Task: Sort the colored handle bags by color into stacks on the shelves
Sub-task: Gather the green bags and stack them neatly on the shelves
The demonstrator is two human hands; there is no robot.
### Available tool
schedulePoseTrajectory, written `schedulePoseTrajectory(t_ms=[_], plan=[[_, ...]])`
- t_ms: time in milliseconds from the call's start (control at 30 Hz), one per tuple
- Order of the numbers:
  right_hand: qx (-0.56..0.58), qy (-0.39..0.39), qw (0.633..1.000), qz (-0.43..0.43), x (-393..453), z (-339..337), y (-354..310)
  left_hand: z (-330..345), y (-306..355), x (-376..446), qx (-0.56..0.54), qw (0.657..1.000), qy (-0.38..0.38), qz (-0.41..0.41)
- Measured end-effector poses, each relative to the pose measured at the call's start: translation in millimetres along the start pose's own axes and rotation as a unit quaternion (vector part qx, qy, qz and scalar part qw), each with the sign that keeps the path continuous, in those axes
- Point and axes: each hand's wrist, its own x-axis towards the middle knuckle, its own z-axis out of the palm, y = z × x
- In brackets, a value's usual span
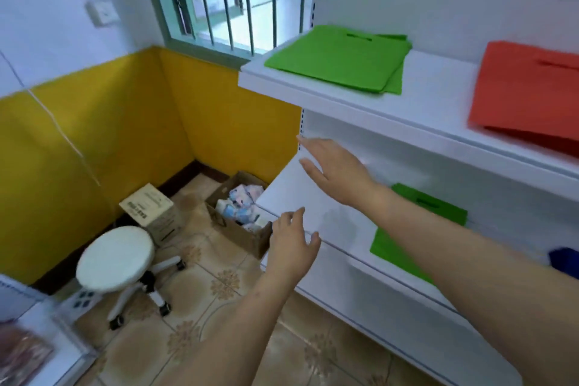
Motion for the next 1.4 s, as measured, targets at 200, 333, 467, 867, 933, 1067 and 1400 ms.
schedulePoseTrajectory(t_ms=[200, 333, 467, 867, 933, 1067, 1400], plan=[[-0.076, 0.103, 0.99, -0.064, 30.1, -61.4, -55.1, -95.6, 0.0, 3.8, 0.03, 0.995, 0.064, 0.075], [-0.081, 0.173, 0.98, 0.046, 42.9, -110.3, -25.0, -141.8, 26.2, 28.0, 0.012, 0.986, 0.127, 0.107], [-0.107, 0.191, 0.962, 0.163, 64.2, -139.5, 27.9, -171.5, 55.8, 70.4, 0.028, 0.977, 0.159, 0.142], [-0.027, 0.082, 0.925, 0.371, 176.5, -122.4, 175.6, -185.7, 107.5, 246.8, 0.12, 0.973, 0.177, 0.088], [-0.048, 0.075, 0.925, 0.369, 185.9, -109.8, 188.6, -183.3, 107.1, 268.1, 0.15, 0.97, 0.166, 0.092], [-0.08, 0.041, 0.918, 0.385, 190.2, -89.7, 208.2, -178.9, 102.5, 295.5, 0.185, 0.971, 0.112, 0.099], [-0.138, 0.06, 0.924, 0.353, 186.5, -99.8, 212.4, -173.6, 91.8, 307.3, 0.19, 0.972, 0.081, 0.112]])
